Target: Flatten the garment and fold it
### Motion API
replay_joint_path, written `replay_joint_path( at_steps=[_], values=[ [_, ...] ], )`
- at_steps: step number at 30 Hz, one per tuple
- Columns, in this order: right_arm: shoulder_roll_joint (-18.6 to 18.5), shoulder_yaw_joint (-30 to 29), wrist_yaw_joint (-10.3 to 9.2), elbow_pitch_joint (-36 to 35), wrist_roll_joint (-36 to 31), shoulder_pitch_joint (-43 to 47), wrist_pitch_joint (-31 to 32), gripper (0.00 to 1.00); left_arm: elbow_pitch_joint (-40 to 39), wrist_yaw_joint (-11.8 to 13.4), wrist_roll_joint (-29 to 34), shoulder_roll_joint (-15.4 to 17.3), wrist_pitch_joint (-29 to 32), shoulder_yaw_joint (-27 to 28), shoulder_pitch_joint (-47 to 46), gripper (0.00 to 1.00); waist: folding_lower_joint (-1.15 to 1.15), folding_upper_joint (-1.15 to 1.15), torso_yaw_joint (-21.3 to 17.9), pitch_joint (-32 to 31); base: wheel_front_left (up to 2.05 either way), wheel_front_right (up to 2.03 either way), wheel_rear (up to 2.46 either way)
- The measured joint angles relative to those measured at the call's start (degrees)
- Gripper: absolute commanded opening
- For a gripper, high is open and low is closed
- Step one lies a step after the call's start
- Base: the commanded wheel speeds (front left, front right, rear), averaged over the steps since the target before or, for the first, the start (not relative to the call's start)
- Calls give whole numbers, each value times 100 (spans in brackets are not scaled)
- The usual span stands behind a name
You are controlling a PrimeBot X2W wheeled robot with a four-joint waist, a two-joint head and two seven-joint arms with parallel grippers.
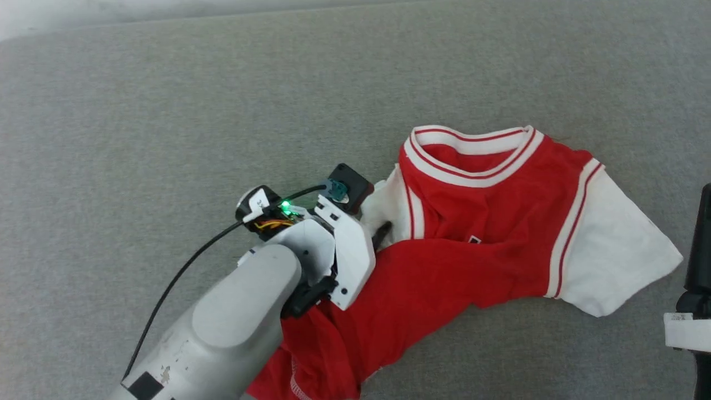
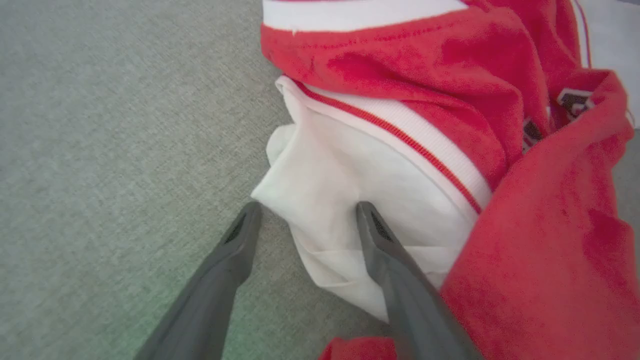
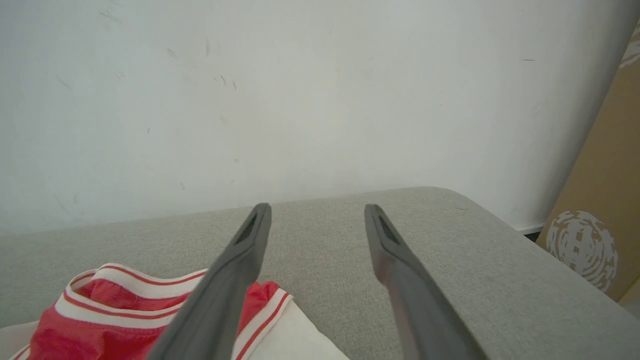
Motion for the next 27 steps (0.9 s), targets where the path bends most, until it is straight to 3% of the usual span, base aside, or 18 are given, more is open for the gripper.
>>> replay_joint_path(
  at_steps=[3, 4, 5, 13, 19, 23, 27],
  values=[
    [0, 15, 0, 4, 45, 1, -48, 100, 264, 92, 77, -37, -5, -21, -133, 100, -2, 0, -105, 97, 0, 0, 0],
    [0, 14, 0, 7, 49, 1, -53, 100, 321, 91, 90, -63, -8, -35, -191, 72, -2, 0, -129, 129, 0, 0, 0],
    [0, 13, 0, 12, 49, 0, -55, 100, 365, 67, 84, -92, -22, -38, -240, 0, -1, 0, -149, 160, 0, 0, 0],
    [1, -69, 0, 91, 48, -4, -100, 100, 404, -93, -193, -231, -321, 36, -304, 0, 0, 0, -60, 196, 0, 0, 0],
    [1, -68, 0, 131, 48, -4, -98, 100, -358, 552, -279, -38, -1120, 769, -238, 0, 0, 0, 153, 10, 0, 0, 0],
    [1, -88, 0, 135, 47, 1, -96, 100, -876, 1044, -314, 442, -1302, 1317, -74, 0, -1, 0, 284, -121, 0, 0, 0],
    [1, -88, 0, 123, 47, 0, -91, 100, -877, 1560, -324, 909, -1434, 1756, 376, 0, -2, 0, 373, -159, 0, 0, 0]
  ],
)
